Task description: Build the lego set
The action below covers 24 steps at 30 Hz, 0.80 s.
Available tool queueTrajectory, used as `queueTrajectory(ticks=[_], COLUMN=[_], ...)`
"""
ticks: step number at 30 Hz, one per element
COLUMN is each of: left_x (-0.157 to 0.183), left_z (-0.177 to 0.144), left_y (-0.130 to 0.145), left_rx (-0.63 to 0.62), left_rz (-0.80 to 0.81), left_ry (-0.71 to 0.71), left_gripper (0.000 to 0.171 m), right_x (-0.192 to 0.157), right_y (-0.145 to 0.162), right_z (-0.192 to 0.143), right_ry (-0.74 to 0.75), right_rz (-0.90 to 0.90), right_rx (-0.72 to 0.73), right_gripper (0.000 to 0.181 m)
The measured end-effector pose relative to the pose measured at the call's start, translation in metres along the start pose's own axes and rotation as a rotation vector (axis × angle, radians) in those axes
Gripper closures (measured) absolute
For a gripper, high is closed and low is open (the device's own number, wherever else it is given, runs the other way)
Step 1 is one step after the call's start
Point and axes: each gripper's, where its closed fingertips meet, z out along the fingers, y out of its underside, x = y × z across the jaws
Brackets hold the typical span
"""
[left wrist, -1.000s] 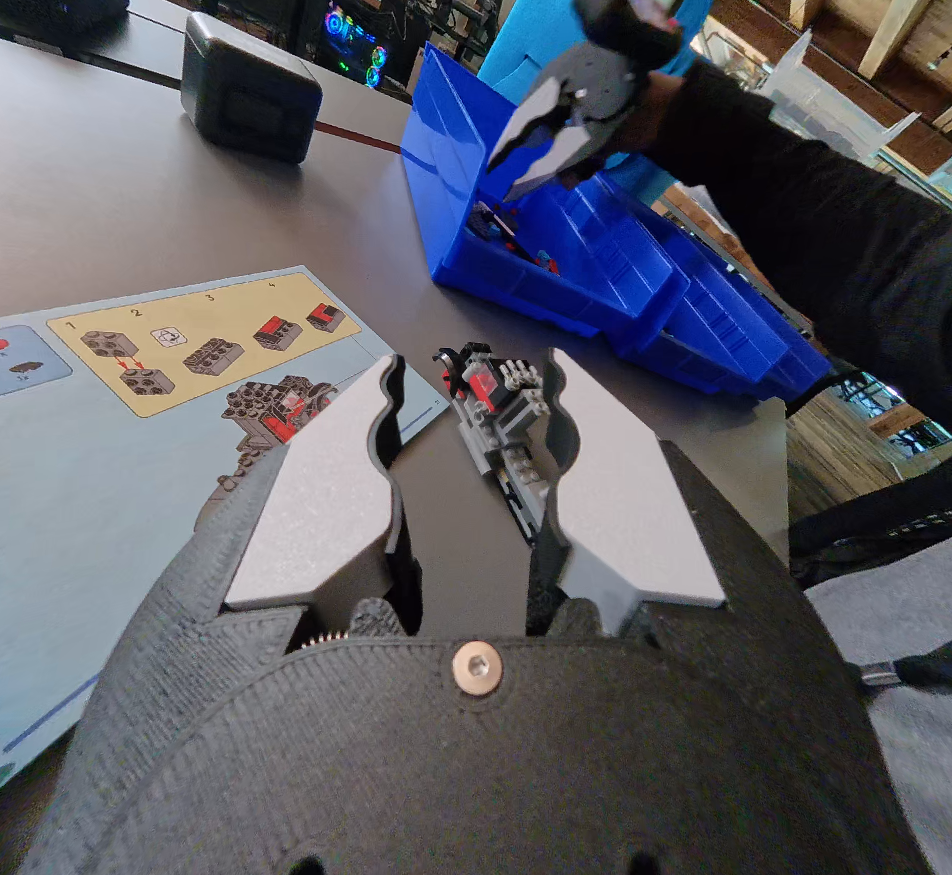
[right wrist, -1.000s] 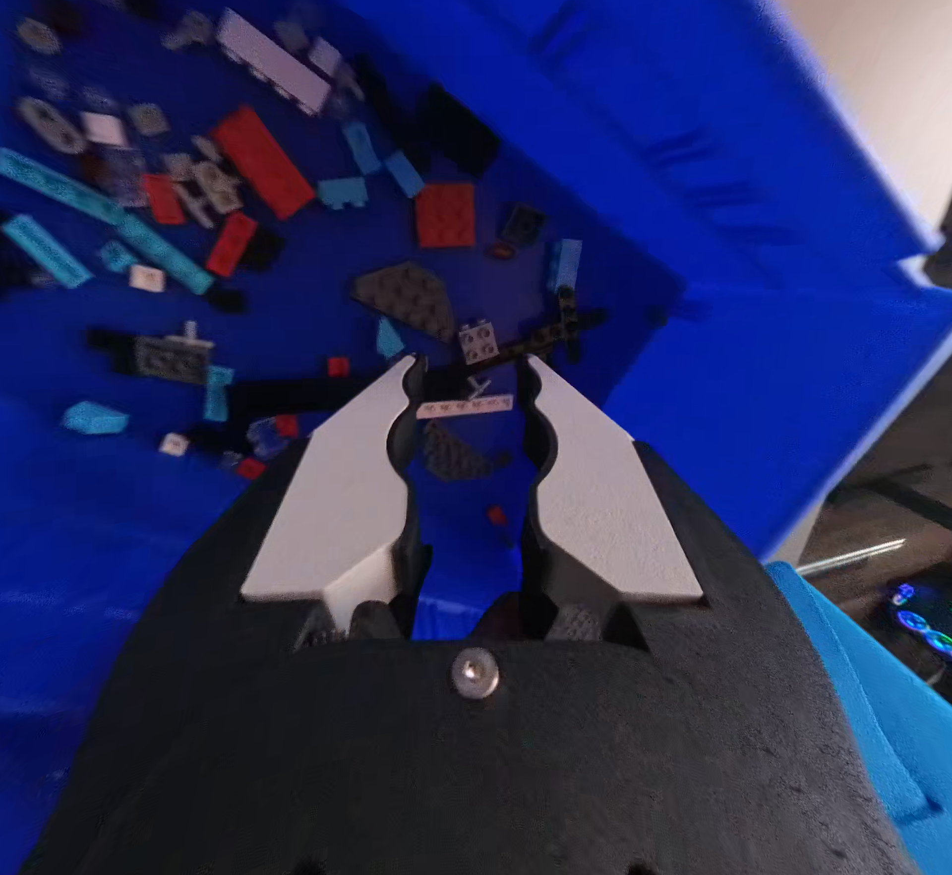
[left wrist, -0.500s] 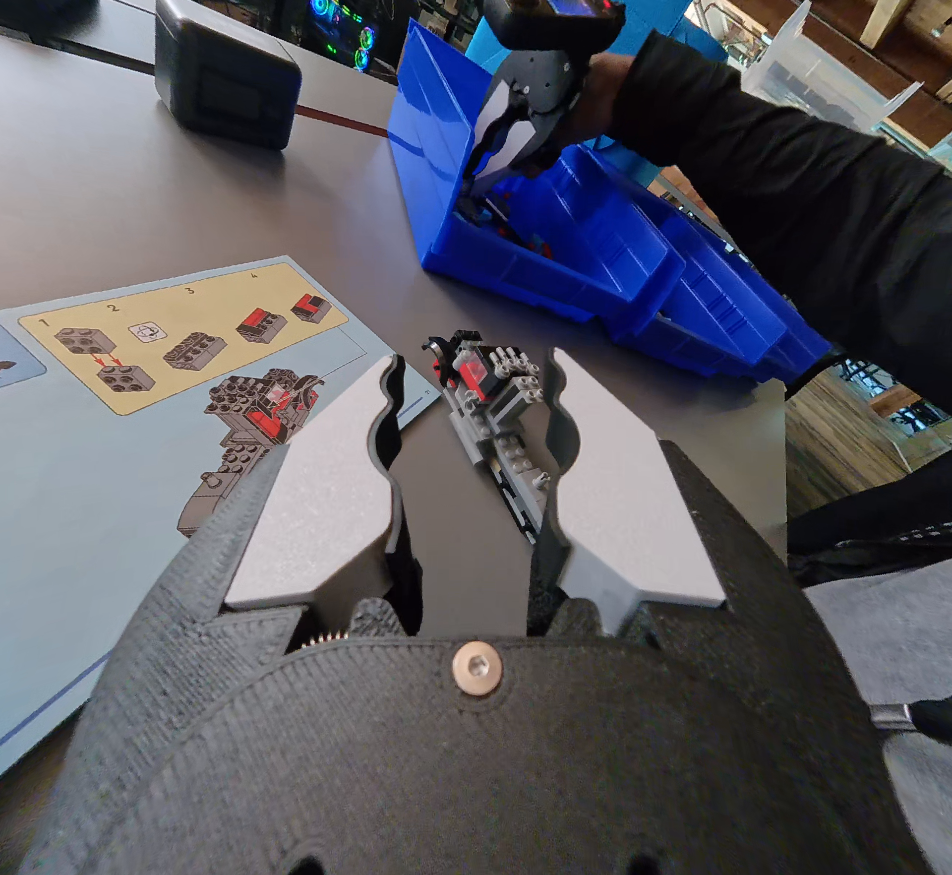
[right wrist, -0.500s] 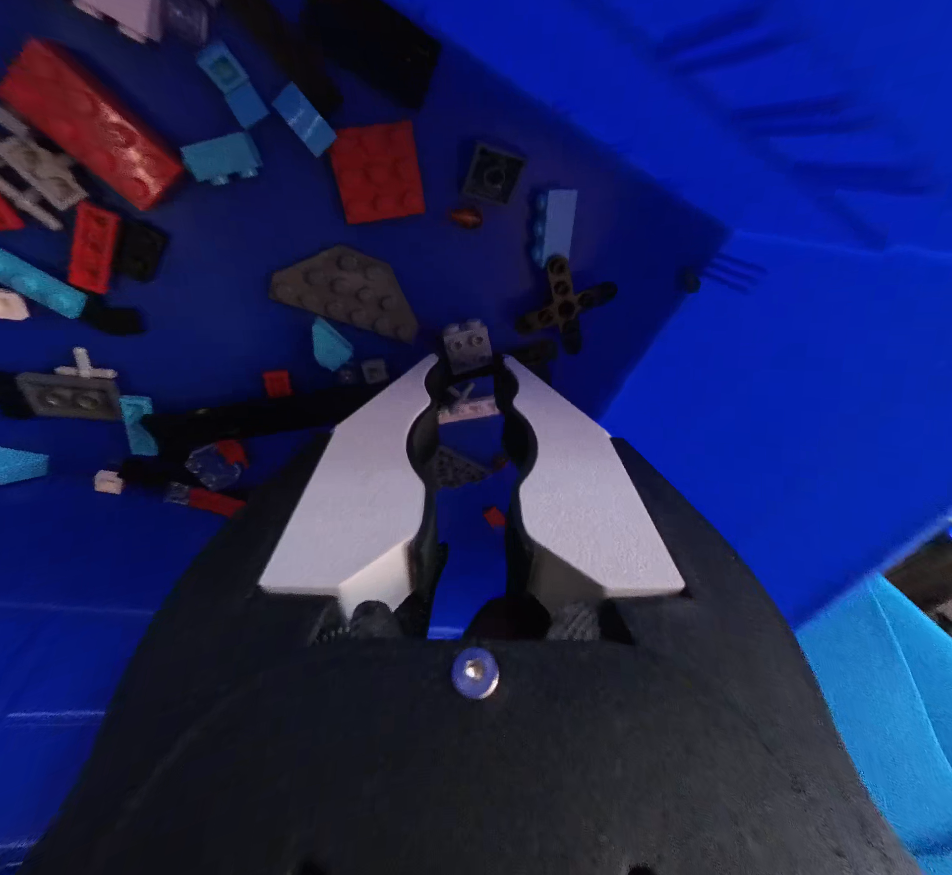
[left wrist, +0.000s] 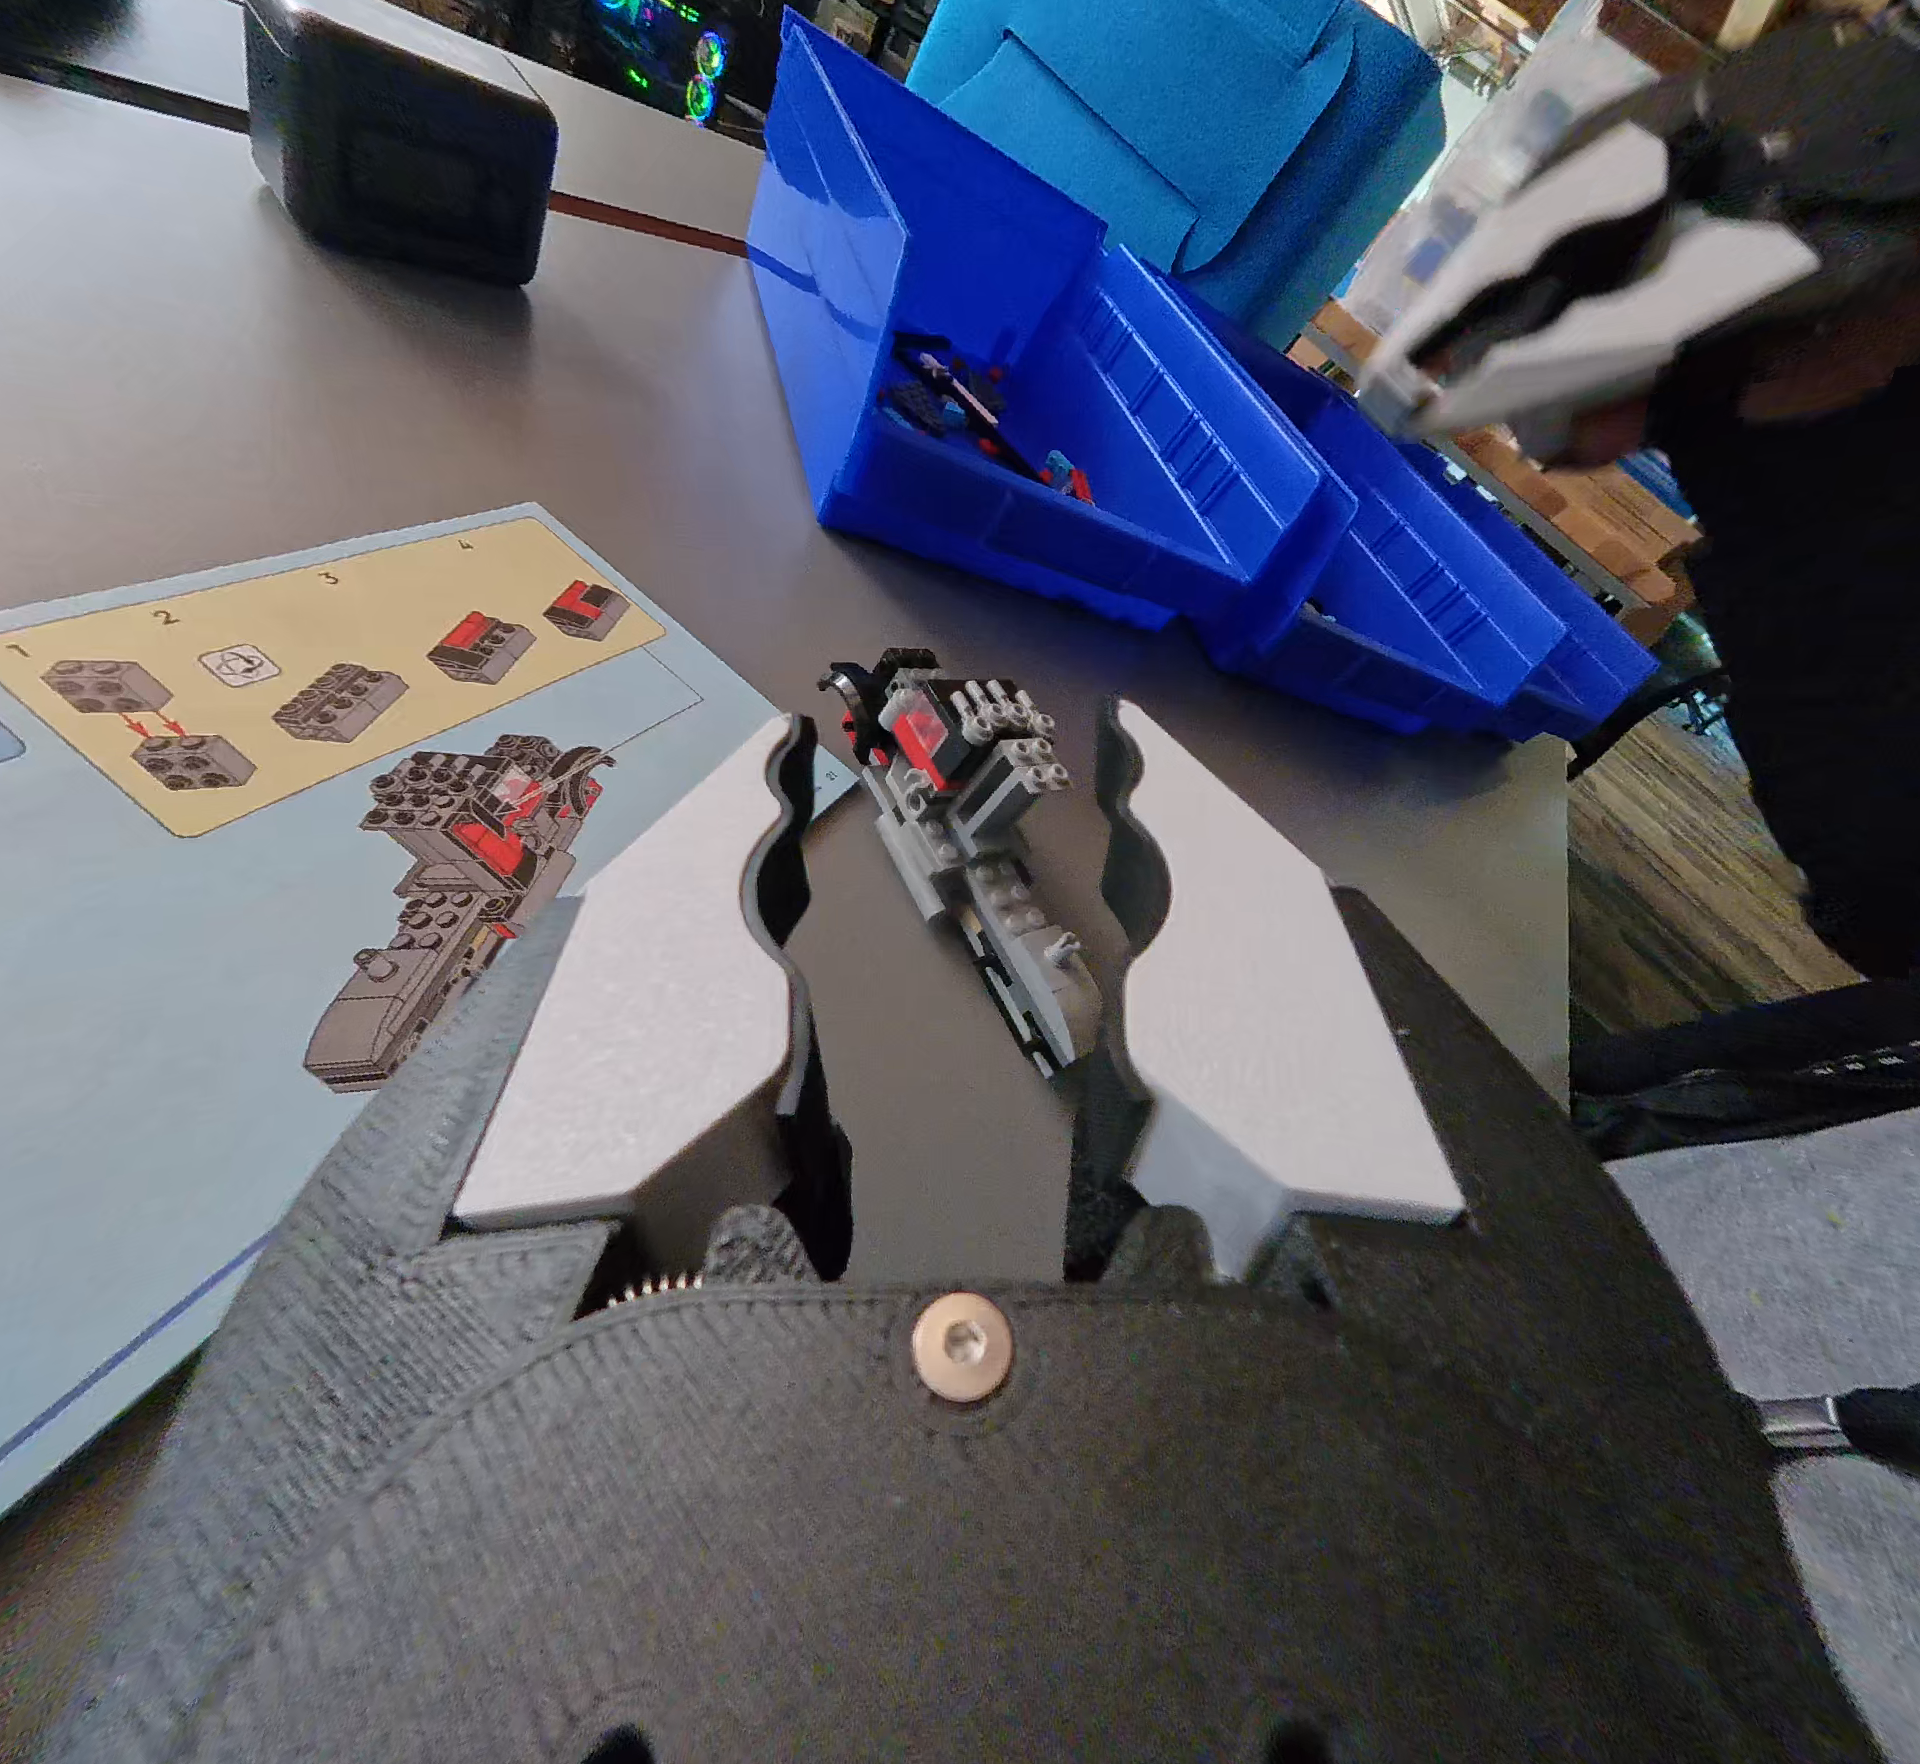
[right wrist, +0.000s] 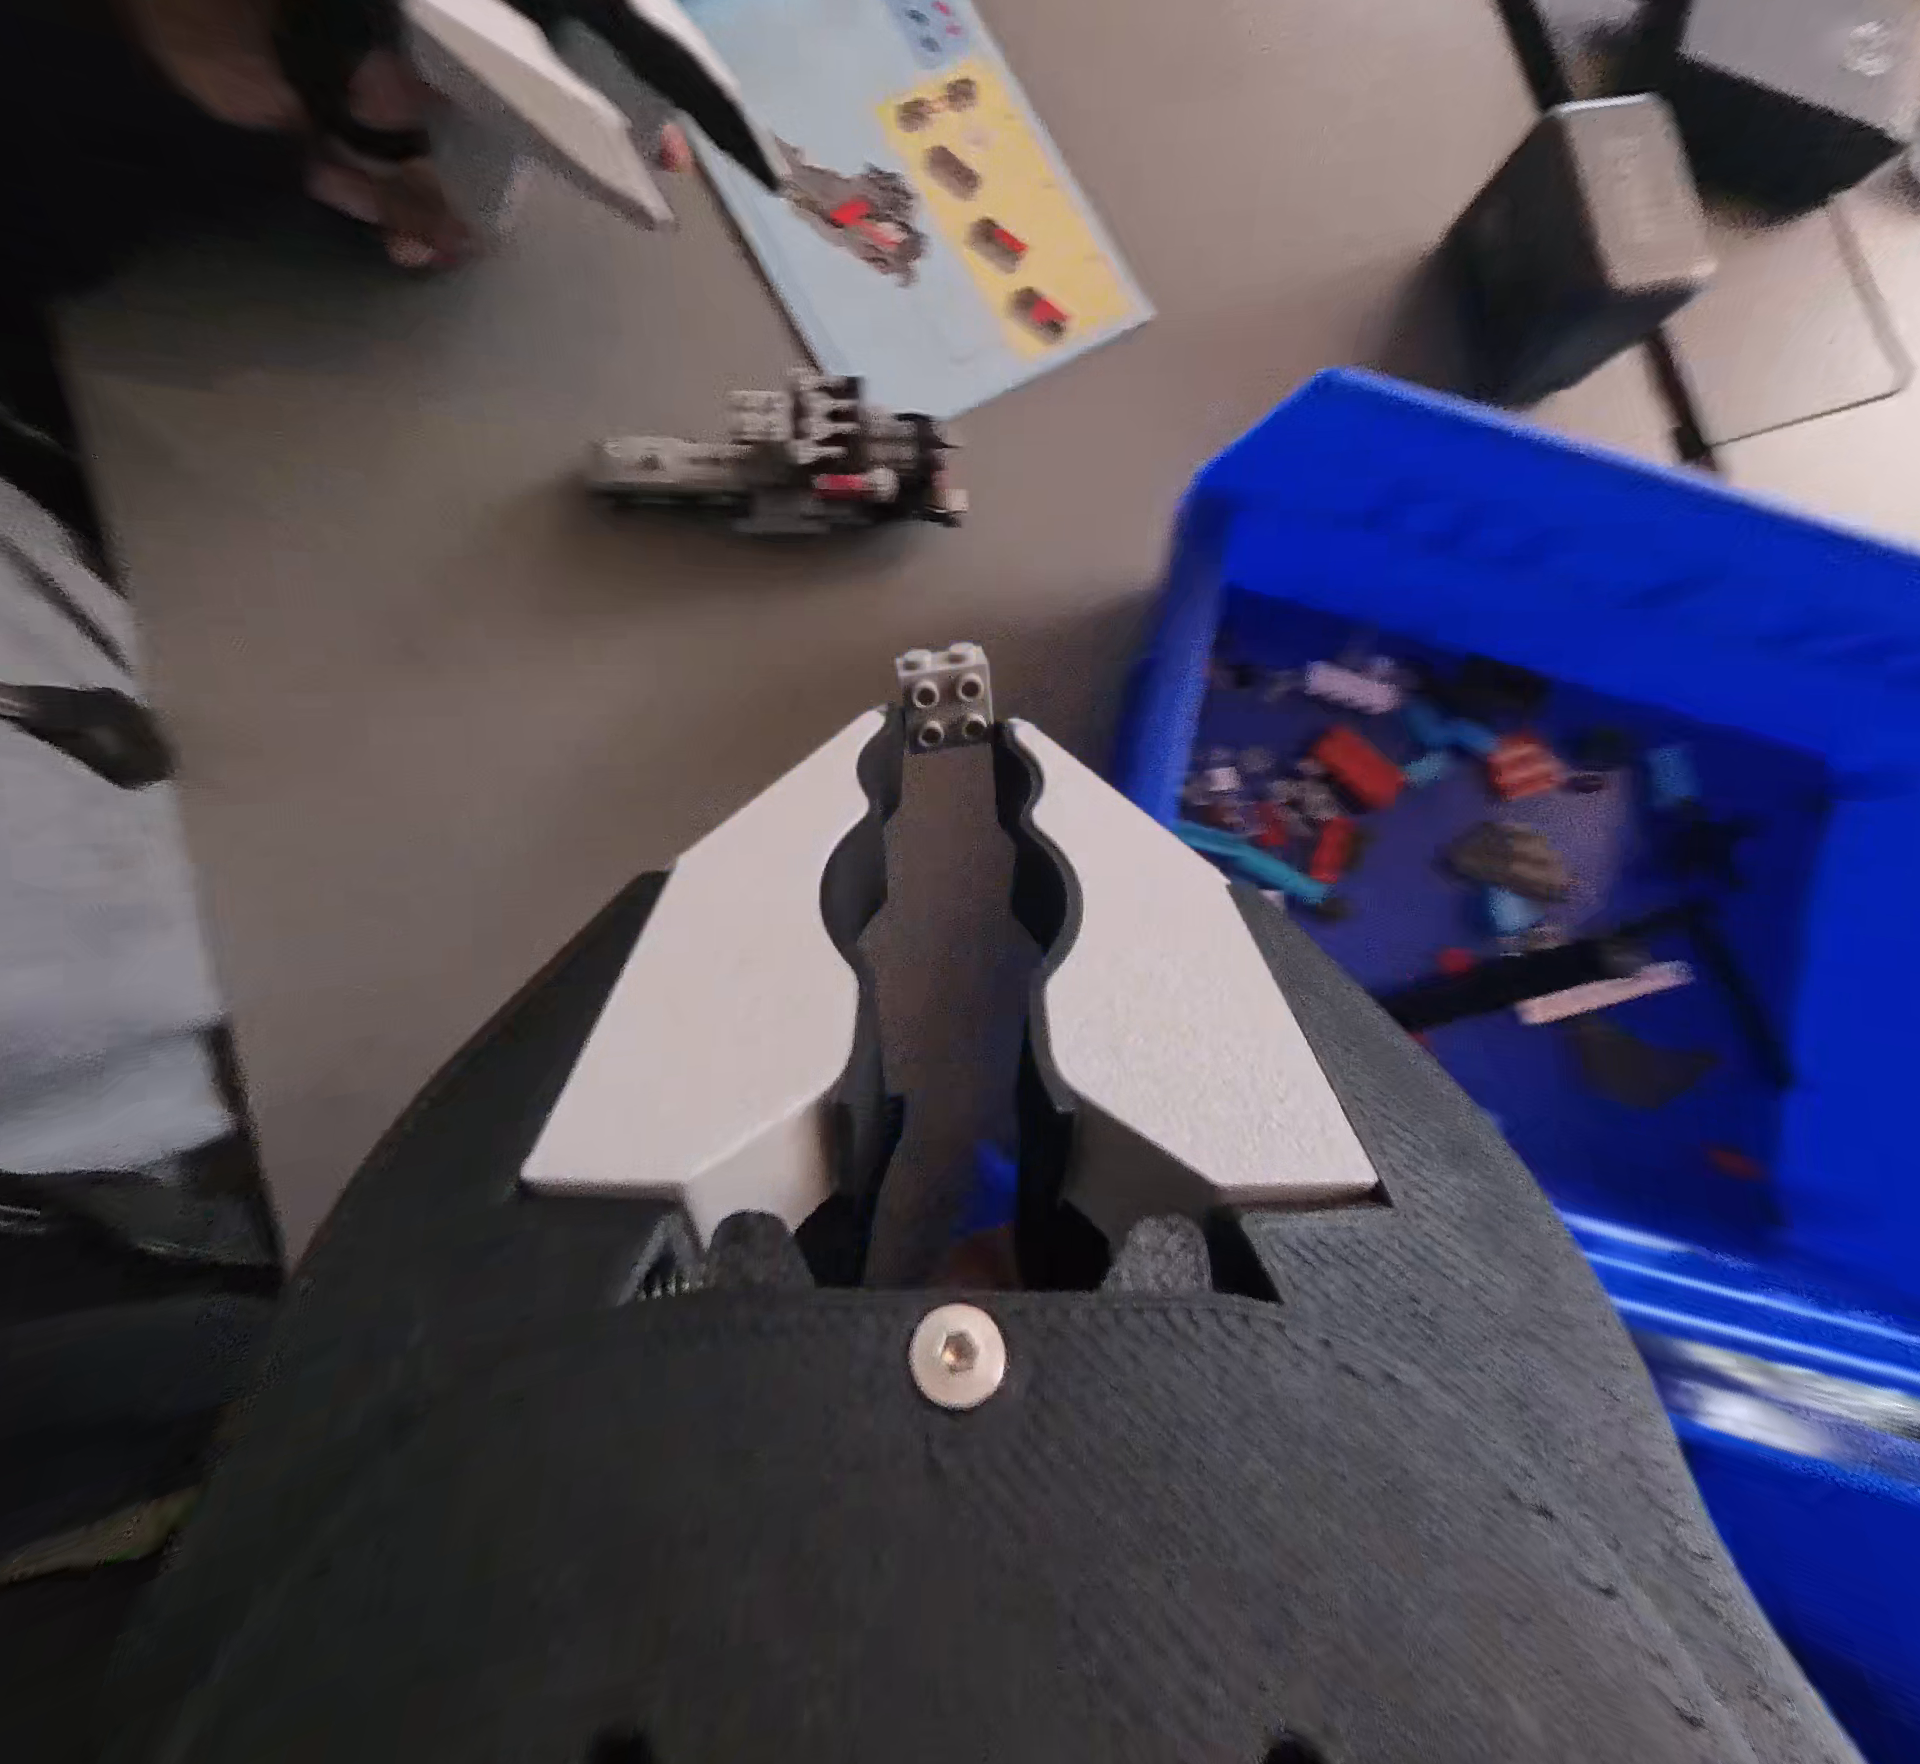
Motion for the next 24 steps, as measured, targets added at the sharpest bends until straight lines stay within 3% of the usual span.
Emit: queueTrajectory(ticks=[5, 8, 11, 24], left_x=[0.000, 0.001, 0.001, 0.003], left_z=[-0.001, -0.001, 0.000, -0.008], left_y=[0.000, 0.001, 0.002, 0.001], left_rx=[0.007, 0.001, -0.004, 0.015], left_rz=[-0.003, 0.006, 0.016, -0.028], left_ry=[-0.003, -0.005, -0.007, 0.013], left_gripper=[0.116, 0.116, 0.116, 0.116], right_x=[-0.051, -0.055, -0.046, -0.045], right_y=[0.058, 0.094, 0.118, 0.094], right_z=[0.043, 0.069, 0.081, 0.084], right_ry=[0.015, 0.051, 0.149, 0.103], right_rz=[0.178, 0.299, 0.309, 0.251], right_rx=[-0.048, -0.098, -0.177, -0.094], right_gripper=[0.163, 0.163, 0.162, 0.149])
